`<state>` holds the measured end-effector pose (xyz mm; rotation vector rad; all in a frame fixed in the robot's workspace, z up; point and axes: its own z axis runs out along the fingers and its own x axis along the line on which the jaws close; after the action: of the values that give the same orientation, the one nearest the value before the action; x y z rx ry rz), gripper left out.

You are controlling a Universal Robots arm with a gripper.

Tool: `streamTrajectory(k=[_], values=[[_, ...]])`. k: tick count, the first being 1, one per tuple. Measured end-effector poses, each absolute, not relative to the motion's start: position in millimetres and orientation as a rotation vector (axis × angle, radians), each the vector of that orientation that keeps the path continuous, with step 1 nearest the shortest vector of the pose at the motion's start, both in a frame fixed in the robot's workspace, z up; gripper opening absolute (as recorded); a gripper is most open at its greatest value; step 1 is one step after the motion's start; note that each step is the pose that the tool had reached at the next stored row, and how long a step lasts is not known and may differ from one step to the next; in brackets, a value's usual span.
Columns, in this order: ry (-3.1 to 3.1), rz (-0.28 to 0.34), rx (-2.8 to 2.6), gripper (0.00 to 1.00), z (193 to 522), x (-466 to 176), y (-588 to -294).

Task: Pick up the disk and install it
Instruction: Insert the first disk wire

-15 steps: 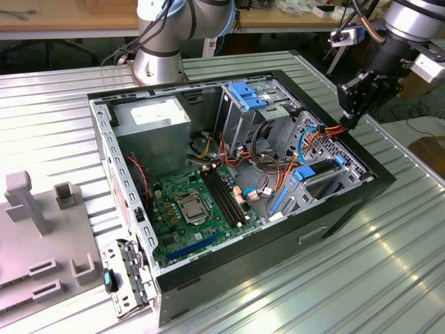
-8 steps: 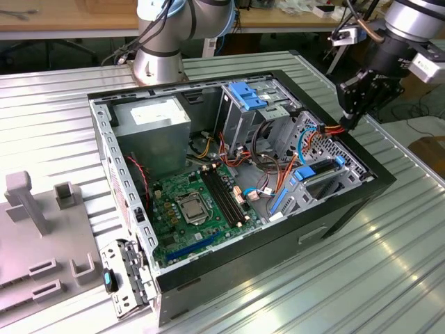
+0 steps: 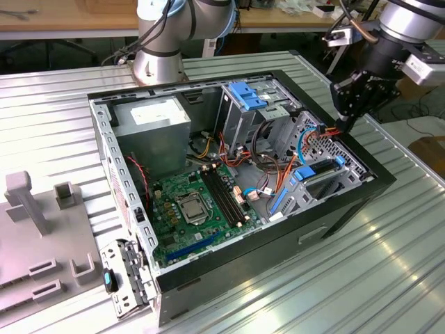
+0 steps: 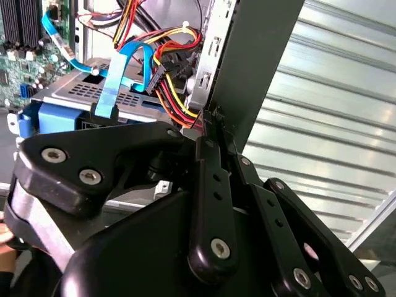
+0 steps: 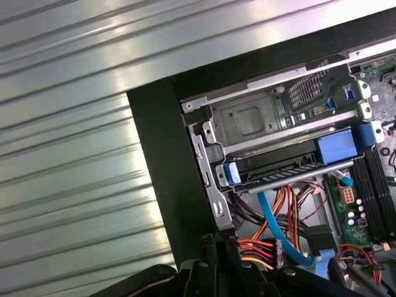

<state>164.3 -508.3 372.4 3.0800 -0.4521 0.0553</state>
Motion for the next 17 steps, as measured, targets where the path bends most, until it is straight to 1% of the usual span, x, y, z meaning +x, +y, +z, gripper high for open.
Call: streamTrajectory(k=[17], values=[[-0.865, 0.036, 2.989, 0.16, 372.4, 164.4, -508.2]])
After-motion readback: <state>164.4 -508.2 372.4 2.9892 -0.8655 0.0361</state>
